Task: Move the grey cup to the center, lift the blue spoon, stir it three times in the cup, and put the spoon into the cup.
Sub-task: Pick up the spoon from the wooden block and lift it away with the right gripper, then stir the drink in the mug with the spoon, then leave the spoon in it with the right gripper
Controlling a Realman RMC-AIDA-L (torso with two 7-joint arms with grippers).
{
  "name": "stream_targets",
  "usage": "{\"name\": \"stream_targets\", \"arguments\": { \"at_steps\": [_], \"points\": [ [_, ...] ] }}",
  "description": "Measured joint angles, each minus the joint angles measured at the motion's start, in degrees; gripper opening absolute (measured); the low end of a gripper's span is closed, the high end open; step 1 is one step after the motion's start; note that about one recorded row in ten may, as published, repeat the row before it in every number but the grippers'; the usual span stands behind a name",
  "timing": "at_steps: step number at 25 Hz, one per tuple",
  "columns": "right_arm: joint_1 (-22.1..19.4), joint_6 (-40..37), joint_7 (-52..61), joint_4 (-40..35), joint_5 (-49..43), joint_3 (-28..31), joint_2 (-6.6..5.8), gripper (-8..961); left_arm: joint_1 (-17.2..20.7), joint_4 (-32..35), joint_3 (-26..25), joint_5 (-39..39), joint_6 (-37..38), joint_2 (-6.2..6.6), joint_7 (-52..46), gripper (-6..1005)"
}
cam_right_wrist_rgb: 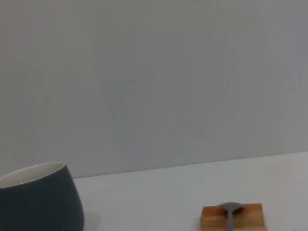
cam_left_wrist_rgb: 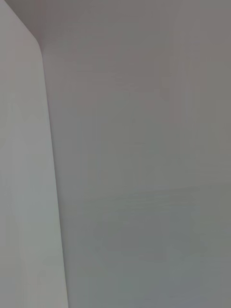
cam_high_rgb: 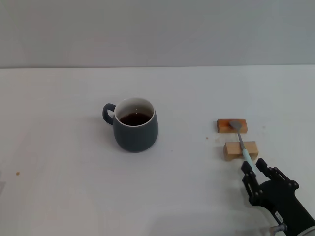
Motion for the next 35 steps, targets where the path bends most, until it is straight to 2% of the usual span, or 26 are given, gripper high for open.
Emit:
{"name": "stream_targets", "arguments": {
  "at_steps": [7,17,20,21,23,25,26,27,28,30,31,32,35],
  "points": [
    [-0.36,0.36,0.58,0.42,2.84,0.56,0.14,199,0.0,0.19,-0.12,0.0,-0.31,0.0,0.0,848],
    [0.29,0.18,0.19,1.32,2.34,-0.47,-0.04,169,0.0,0.18,-0.12,0.0,-0.04,0.08,0.0,847],
    [0.2,-1.53,-1.82,4.14,1.09,-1.33,-0.31,163,0.0,0.17,-0.12,0.0,-0.02,0.09,0.0,847],
    [0.02,-1.85,-6.78,7.17,0.39,-1.39,-0.48,163,0.0,0.18,-0.12,0.0,0.01,0.09,0.0,847],
    [-0.14,-1.73,-9.54,9.26,0.17,-1.25,-0.67,163,0.0,0.17,-0.12,0.0,0.04,0.09,0.0,847],
    [-0.33,-1.42,-13.24,14.26,0.14,-0.94,-1.78,163,0.0,0.17,-0.12,-0.01,0.09,0.09,0.0,847],
    [0.08,-0.67,-14.48,19.28,0.14,-0.72,-3.66,163,0.0,0.18,-0.12,0.0,0.09,0.09,0.0,847],
    [0.08,-0.67,-14.48,19.28,0.14,-0.72,-3.66,163,-0.01,0.18,-0.12,0.0,0.1,0.09,0.0,847],
    [0.4,0.26,-15.17,22.02,0.14,-0.48,-4.7,163,-0.03,0.18,-0.12,0.0,0.11,0.09,0.0,847],
    [0.94,3.47,-18.35,27.21,0.16,0.69,-6.28,163,-0.15,0.18,-0.12,0.0,0.12,0.08,0.0,847],
    [1.11,8.3,-23.05,32.6,0.24,2.83,-7.42,163,-0.24,0.18,-0.12,0.0,0.12,0.08,0.0,847],
    [1.11,8.3,-23.05,32.6,0.24,2.83,-7.42,163,-0.24,0.18,-0.12,0.0,0.12,0.08,0.0,847],
    [0.62,20.57,-29.38,42.29,0.21,9.07,-8.62,163,-0.39,0.18,-0.12,0.0,0.1,0.08,0.0,847]
  ]
}}
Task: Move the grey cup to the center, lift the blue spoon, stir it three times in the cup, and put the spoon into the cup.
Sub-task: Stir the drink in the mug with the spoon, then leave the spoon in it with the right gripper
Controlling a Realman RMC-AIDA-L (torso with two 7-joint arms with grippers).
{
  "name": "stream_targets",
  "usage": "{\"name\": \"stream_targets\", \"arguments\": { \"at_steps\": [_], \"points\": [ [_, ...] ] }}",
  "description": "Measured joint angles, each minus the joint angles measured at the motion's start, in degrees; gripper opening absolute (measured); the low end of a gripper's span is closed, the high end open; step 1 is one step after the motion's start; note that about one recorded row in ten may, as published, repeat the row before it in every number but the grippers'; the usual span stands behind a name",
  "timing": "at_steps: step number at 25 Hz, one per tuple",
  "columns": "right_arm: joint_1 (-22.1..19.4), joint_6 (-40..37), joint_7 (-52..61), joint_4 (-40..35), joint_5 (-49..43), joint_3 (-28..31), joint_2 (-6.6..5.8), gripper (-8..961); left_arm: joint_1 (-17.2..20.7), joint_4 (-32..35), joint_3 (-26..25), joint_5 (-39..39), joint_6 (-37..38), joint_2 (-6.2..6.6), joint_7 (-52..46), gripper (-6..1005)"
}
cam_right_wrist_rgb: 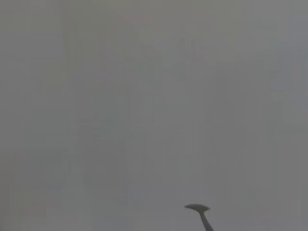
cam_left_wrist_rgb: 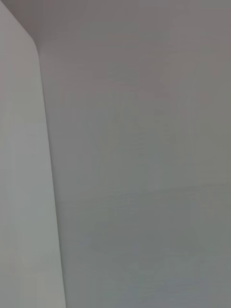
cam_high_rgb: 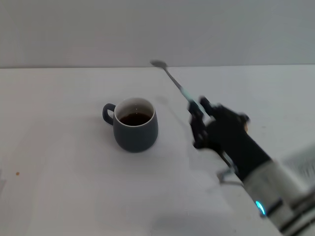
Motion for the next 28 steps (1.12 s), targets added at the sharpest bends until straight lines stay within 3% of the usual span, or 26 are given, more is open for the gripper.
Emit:
{"name": "stream_targets", "arguments": {
  "at_steps": [1,2,4,5,6,7,9,10,11,12,16,17,21,28],
  "points": [
    [-0.16,9.32,-1.48,5.49,-0.45,4.94,-0.29,163,-0.09,0.0,-0.04,0.0,0.0,0.0,0.0,847],
    [-0.16,9.32,-1.48,5.49,-0.45,4.94,-0.29,163,-0.09,0.0,-0.04,0.0,0.0,0.0,0.0,847],
    [-0.31,20.41,-1.67,10.25,-2.21,10.82,0.04,163,-0.19,0.0,-0.17,0.0,0.01,0.0,0.0,847],
    [-0.45,31.45,-1.72,14.47,-5.04,16.32,1.18,162,-0.21,-0.02,-0.21,0.0,0.02,0.0,0.0,847],
    [-0.5,37.12,-1.74,16.65,-6.55,19.21,2.25,162,-0.26,-0.01,-0.37,0.0,0.02,0.0,0.0,847],
    [-0.5,37.12,-1.74,16.65,-6.55,19.21,2.25,162,-0.26,-0.01,-0.37,0.0,0.02,0.0,0.0,847],
    [-0.73,48.49,-1.75,20.53,-10.78,25.06,5.01,162,-0.3,-0.01,-0.54,0.0,0.03,0.0,0.0,847],
    [-0.75,58.24,-1.08,24.53,-15.83,29.46,7.67,162,-0.31,-0.04,-0.61,0.0,0.04,0.0,0.0,847],
    [-0.42,62.46,0.08,26.48,-18.18,30.94,8.45,162,-0.31,-0.24,-0.75,0.0,0.28,0.0,0.0,847],
    [-0.42,62.46,0.08,26.48,-18.18,30.94,8.45,162,-0.31,-0.24,-0.75,0.0,0.28,0.0,0.0,847],
    [4.77,77.44,12.21,34.22,-27.25,35.46,8.08,162,-0.21,-0.46,-0.81,0.0,1.66,-0.01,-0.11,847],
    [4.77,77.44,12.21,34.22,-27.25,35.46,8.08,162,-0.21,-0.46,-0.81,0.0,1.66,-0.01,-0.11,847],
    [9.8,90.59,19.89,39.76,-37.27,37.24,8.26,162,-0.13,-0.86,-0.79,0.04,2.55,0.0,-1.38,847],
    [15.56,103.91,22.41,43.53,-40.07,40.98,8.17,162,0.17,-0.53,-0.63,0.33,5.15,0.07,-3.82,847]
  ]
}}
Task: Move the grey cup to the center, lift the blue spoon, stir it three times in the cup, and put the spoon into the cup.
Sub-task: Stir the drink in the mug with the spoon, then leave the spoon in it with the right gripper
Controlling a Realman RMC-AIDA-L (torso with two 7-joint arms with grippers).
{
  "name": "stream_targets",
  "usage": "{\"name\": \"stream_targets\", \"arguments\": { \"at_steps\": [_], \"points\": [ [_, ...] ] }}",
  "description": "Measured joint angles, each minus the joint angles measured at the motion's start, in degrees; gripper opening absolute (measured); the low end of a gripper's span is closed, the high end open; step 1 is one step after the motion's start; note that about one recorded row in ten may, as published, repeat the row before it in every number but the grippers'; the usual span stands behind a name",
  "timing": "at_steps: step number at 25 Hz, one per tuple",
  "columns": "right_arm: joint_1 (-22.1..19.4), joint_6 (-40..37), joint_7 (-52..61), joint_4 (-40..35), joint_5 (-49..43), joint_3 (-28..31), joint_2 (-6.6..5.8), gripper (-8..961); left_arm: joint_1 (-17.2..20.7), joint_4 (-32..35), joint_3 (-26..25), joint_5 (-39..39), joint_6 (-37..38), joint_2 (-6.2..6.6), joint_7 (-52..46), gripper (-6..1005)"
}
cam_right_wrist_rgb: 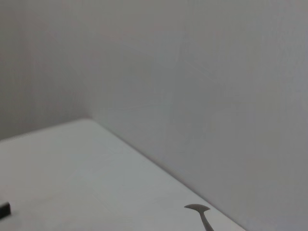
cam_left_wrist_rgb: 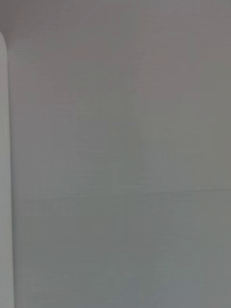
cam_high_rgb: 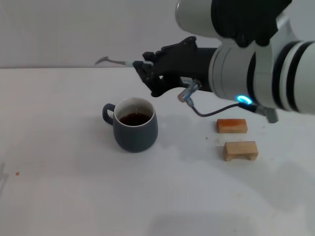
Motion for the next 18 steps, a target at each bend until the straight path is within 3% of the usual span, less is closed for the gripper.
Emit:
{"name": "stream_targets", "arguments": {
  "at_steps": [7,18],
  "points": [
    [5.34,13.31,0.55,0.52,-0.09,4.52,0.14,163,0.75,0.45,-0.07,-0.07,2.47,0.11,-0.84,847],
    [7.11,19.0,2.37,-0.56,0.19,4.05,0.28,162,0.92,0.53,-0.08,-0.33,3.64,0.12,-0.85,847]
  ]
}}
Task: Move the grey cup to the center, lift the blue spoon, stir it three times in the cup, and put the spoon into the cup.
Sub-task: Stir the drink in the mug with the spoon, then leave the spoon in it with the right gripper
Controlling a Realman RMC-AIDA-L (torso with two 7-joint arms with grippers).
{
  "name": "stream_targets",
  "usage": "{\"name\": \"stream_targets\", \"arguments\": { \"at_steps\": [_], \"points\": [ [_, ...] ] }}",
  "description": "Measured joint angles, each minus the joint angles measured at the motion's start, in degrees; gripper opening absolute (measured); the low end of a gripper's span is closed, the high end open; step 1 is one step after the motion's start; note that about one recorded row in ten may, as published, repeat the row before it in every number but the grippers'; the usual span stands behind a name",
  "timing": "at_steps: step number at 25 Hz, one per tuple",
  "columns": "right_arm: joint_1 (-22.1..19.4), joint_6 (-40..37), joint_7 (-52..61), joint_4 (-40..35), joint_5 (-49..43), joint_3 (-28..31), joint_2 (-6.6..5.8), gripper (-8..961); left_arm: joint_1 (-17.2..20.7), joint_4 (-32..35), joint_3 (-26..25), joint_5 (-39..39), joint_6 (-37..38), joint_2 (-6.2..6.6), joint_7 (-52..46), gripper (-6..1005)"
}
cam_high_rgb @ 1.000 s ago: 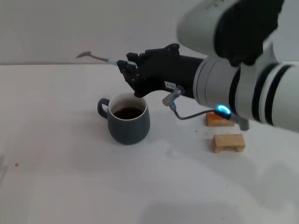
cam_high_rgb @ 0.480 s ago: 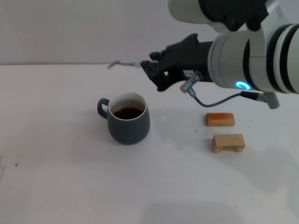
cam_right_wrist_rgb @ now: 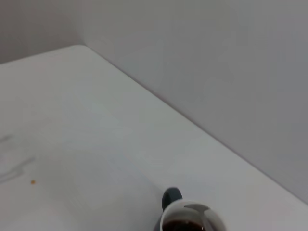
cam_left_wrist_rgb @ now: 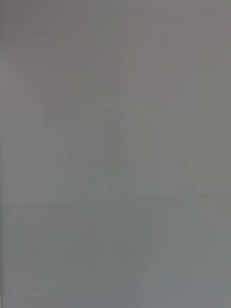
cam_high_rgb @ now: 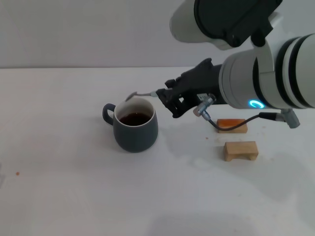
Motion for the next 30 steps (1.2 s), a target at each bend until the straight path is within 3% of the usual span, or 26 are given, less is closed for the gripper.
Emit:
{"name": "stream_targets", "arguments": {
  "at_steps": [16,30],
  "points": [
    [0.27,-5.89,0.01,-8.79,1.32,-1.51,0.0,162,0.0,0.15,-0.44,0.0,-0.02,-0.01,0.0,847],
    [2.89,-11.54,-0.49,-18.51,3.89,-2.64,0.0,162,-0.06,0.79,-0.7,0.0,-0.35,-0.01,0.0,847]
  ]
}}
